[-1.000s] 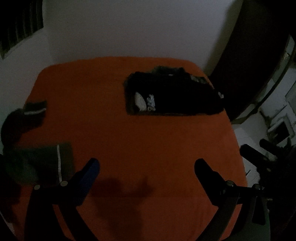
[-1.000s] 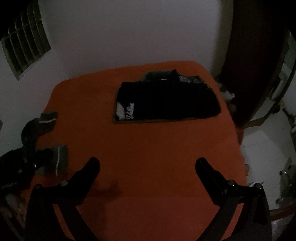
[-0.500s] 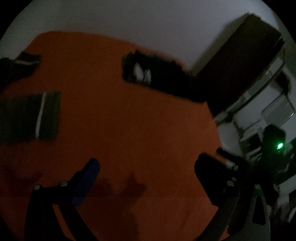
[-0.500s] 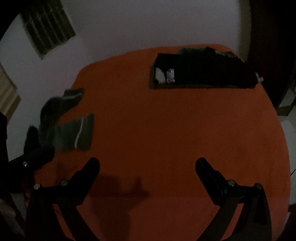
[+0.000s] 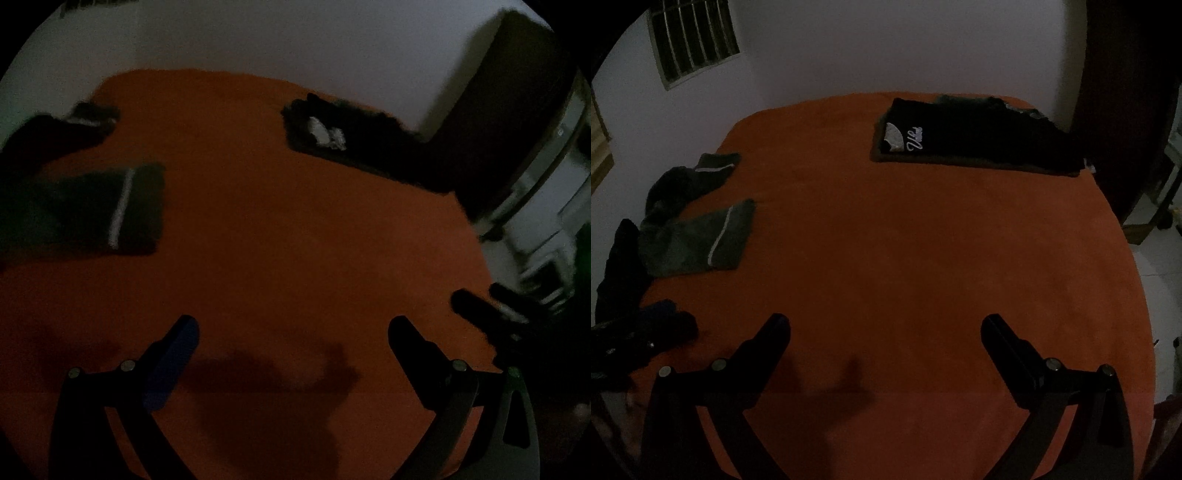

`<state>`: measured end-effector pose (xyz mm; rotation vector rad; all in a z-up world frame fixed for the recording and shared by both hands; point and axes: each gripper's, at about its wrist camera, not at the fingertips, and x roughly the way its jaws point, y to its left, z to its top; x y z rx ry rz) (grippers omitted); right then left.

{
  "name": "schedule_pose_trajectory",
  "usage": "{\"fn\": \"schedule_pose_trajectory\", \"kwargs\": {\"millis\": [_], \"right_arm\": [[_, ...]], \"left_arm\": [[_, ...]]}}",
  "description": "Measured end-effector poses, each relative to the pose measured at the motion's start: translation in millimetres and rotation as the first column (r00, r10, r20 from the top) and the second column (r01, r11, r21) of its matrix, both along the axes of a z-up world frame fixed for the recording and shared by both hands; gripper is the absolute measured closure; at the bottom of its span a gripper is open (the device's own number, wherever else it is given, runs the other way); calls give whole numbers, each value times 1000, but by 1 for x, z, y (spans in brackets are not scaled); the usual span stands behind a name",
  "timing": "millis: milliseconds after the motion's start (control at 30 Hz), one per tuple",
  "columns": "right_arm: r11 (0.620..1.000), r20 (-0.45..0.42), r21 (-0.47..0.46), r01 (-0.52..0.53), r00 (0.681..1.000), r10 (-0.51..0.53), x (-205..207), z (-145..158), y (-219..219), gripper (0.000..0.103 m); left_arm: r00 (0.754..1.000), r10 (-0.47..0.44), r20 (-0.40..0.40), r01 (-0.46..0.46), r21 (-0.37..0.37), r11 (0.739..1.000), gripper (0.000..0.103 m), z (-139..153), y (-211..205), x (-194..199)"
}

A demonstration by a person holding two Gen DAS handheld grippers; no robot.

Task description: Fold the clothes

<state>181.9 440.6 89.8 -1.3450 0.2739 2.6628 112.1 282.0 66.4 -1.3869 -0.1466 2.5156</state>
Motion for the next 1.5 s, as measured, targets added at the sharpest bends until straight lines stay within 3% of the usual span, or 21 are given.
{"fn": "schedule_pose_trajectory", "kwargs": {"millis": [100, 333, 567, 700, 867, 1500], "right_arm": [[1000, 17, -11, 12, 1000, -12, 3, -7, -1, 0], [999, 86, -19, 42, 995, -40, 6, -34, -1, 0], [1000, 123, -17, 12, 992, -10, 9, -48, -16, 0], [999, 108, -37, -10, 994, 14, 14, -44, -23, 0], [1000, 77, 4, -17, 997, 16, 17, -35, -31, 0], [999, 81, -19, -27, 996, 28, 20, -34, -30, 0]], "left_arm": [[1000, -1, -12, 0, -76, 997, 1, -4, 9, 3], [998, 15, -67, -27, -177, 984, 1, -5, 6, 21], [997, 30, -69, -43, -196, 980, 1, -6, 1, 25], [998, 27, -65, -40, -209, 977, 1, -7, 4, 23], [998, 30, -50, -39, -204, 978, 1, -9, 3, 19], [999, 40, -22, -44, -213, 976, 1, -14, 5, 20]]}}
